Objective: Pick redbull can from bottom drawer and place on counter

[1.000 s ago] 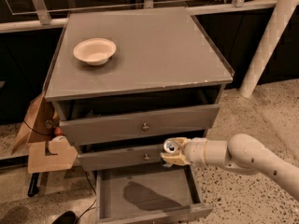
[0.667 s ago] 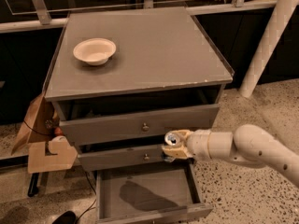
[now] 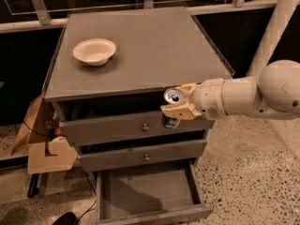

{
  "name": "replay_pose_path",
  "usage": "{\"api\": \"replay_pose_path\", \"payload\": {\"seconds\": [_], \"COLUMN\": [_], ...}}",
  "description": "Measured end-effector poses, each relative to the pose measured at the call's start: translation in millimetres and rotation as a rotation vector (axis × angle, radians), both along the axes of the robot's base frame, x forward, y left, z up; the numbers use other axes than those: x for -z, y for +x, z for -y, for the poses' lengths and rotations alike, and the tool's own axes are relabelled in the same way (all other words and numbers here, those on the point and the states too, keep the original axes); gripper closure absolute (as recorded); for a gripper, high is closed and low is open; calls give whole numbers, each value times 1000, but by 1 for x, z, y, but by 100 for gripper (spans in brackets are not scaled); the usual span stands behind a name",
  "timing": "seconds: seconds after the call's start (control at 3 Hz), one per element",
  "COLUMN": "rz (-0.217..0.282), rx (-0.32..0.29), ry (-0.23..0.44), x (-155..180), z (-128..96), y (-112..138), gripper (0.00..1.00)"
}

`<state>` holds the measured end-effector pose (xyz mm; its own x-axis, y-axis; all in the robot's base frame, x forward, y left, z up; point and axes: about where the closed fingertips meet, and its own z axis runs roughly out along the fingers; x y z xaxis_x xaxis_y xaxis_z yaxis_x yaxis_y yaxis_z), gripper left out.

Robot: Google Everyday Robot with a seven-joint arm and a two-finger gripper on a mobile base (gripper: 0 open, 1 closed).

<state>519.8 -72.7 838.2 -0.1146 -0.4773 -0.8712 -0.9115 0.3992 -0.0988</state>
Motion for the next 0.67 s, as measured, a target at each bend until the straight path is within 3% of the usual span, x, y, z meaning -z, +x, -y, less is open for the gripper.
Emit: {"api": "replay_pose_path", "payload": {"seconds": [0.33,0.67], "rz": [0,-39], "rx": [0,38], "ry": [0,25], "x": [0,-22], "z": [0,3], "y": [0,-1], "gripper": [100,100]}}
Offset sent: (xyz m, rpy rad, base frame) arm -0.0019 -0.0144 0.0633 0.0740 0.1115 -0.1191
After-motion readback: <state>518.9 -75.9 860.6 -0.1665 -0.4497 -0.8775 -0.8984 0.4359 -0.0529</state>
